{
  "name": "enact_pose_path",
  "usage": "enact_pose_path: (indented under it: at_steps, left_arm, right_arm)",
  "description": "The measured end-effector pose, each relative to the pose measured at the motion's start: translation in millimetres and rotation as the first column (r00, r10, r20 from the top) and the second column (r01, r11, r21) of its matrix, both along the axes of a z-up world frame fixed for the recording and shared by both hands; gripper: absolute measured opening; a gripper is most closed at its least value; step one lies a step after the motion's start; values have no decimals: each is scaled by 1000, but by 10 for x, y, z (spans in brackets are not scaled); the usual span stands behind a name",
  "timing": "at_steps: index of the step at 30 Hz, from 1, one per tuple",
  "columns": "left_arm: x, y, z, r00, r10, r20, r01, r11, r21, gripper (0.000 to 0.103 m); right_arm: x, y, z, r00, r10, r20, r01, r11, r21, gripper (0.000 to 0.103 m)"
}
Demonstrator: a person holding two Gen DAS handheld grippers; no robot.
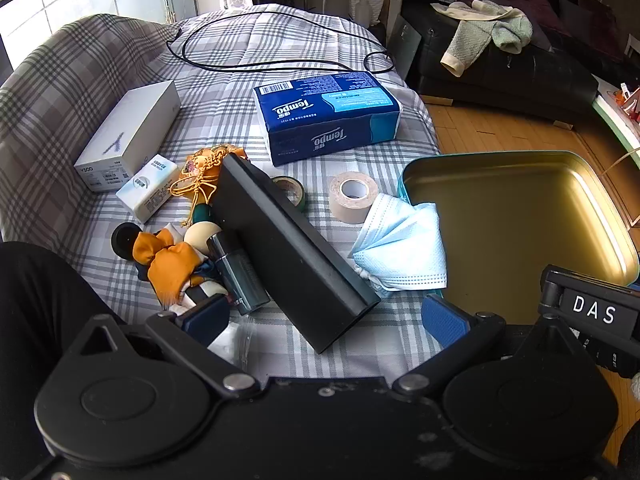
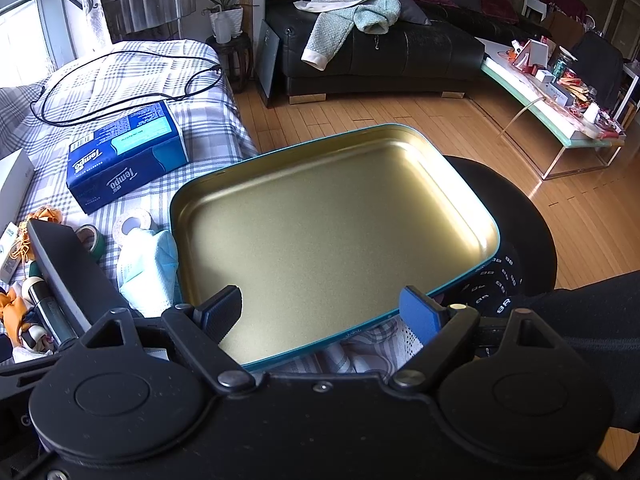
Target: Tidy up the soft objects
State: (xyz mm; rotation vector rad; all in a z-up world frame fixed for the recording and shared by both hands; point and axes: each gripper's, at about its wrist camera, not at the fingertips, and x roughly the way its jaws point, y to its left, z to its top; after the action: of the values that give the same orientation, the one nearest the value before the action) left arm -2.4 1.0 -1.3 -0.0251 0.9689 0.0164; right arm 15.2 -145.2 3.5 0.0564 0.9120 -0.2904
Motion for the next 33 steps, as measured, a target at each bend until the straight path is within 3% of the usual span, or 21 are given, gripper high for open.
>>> enact_pose_path:
  at_steps: [33]
  left_arm:
    - [0,-18,2,1000,1,0,-1,1000,0,103]
  right_arm:
    - [14,11,-36,1000,-5,-10,5,1000,4,82]
